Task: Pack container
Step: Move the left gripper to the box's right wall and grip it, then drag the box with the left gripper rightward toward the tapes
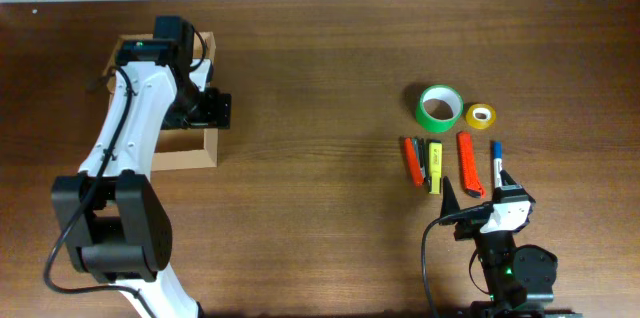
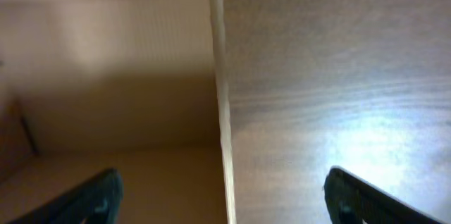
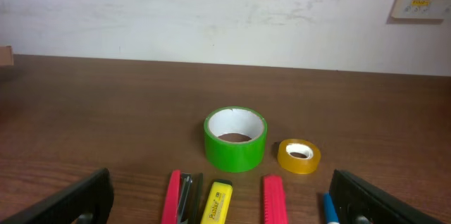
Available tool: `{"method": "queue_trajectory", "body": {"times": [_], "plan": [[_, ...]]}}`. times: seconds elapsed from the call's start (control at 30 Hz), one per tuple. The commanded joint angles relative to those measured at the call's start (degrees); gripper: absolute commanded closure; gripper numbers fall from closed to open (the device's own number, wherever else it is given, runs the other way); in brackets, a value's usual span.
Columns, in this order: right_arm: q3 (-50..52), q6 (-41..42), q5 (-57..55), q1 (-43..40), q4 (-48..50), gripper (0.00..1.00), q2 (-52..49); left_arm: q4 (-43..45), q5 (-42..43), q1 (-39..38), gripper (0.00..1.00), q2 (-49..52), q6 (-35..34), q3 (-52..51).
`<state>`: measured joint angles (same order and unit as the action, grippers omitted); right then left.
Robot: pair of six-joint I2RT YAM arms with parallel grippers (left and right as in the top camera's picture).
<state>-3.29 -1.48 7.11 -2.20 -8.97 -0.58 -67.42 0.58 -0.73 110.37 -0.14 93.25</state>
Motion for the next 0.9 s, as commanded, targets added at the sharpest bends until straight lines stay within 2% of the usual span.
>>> {"method": "queue_trajectory", "body": {"times": [0.0, 0.23, 0.4, 0.53, 0.57, 0.6, 0.7, 0.77, 0.87], "plan": [[0.72, 0.46, 0.11, 0.31, 0.02, 0.01, 0.44, 2.21, -0.59, 0.04, 0.1, 0.52, -1.88, -2.36], [0.72, 0.46, 0.11, 0.31, 0.02, 0.01, 0.44, 6.62, -0.61, 0.07, 0.26, 0.52, -3.13, -6.51], [0.72, 0.46, 0.11, 0.31, 0.02, 0.01, 0.44, 8.52, -0.61, 0.07, 0.47, 0.52, -3.13, -8.11], [0.72, 0.46, 0.11, 0.31, 0.02, 0.01, 0.44, 9.22, -0.59, 0.07, 0.48, 0.87, -3.15, -8.85], [0.72, 0.46, 0.11, 0.31, 0.02, 0.01, 0.44, 9.2, -0.55, 0.04, 0.51, 1.01, -3.17, -8.85], [0.72, 0.46, 0.11, 0.31, 0.02, 0.01, 0.44, 9.18, -0.55, 0.04, 0.55, 1.2, -3.15, -8.85], [0.72, 0.46, 0.11, 0.31, 0.02, 0.01, 0.44, 9.16, -0.33, 0.04, 0.84, 1.44, -3.41, -8.85], [0.72, 0.46, 0.11, 0.31, 0.02, 0.01, 0.44, 9.16, -0.33, 0.04, 0.98, 1.44, -3.76, -8.85], [0.72, 0.46, 0.11, 0.31, 0.02, 0.01, 0.44, 9.09, 0.26, 0.02, 0.98, 1.44, -4.11, -8.85]]}}
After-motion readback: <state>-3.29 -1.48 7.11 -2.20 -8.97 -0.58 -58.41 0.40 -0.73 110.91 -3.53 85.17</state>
